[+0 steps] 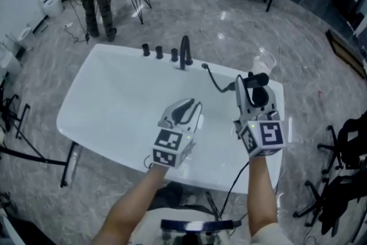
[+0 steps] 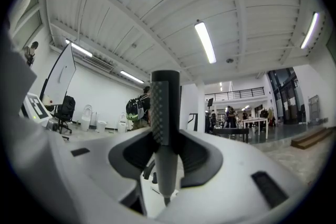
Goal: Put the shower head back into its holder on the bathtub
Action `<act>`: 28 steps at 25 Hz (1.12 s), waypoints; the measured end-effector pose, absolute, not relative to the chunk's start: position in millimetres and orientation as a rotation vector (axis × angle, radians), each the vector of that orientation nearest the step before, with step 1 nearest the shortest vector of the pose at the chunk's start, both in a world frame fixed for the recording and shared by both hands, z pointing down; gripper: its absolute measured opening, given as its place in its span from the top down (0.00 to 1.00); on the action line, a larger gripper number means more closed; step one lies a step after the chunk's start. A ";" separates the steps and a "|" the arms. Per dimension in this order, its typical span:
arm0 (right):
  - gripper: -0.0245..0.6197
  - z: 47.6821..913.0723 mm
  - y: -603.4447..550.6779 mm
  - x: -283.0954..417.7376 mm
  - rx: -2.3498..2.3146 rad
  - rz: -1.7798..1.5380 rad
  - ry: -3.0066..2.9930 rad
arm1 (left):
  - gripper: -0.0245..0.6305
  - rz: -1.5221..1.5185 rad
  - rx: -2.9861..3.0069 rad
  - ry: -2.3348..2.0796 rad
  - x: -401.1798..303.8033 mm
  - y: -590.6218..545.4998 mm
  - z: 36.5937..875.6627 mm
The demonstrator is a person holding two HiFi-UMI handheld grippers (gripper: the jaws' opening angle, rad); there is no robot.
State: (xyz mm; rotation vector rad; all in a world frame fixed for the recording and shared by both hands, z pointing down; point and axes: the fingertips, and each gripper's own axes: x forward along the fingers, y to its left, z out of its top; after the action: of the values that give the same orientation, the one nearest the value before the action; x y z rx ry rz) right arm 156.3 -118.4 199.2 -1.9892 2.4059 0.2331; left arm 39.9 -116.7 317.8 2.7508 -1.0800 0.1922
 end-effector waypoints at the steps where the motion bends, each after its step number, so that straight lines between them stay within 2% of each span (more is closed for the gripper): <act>1: 0.75 198.4 -129.0 153.3 -1.998 0.235 2.405 | 0.84 0.190 2.747 -1.073 35.8 -126.9 318.6; 10: 0.75 185.7 -218.0 131.2 -2.045 0.279 2.397 | 0.84 0.164 2.729 -0.985 5.7 -202.5 325.3; 21: 0.75 83.5 -271.6 140.8 -1.980 0.505 2.301 | 0.84 0.136 2.733 -0.938 6.2 -258.4 331.0; 28: 0.75 120.6 -308.2 156.1 -1.965 0.452 2.359 | 0.84 0.160 2.748 -0.982 18.1 -276.0 347.4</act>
State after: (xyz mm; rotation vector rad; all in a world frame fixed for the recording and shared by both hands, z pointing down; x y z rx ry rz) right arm 156.1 -308.2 120.6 -1.9649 2.3589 0.4523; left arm 18.1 -276.0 347.4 2.7482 -0.9815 0.1605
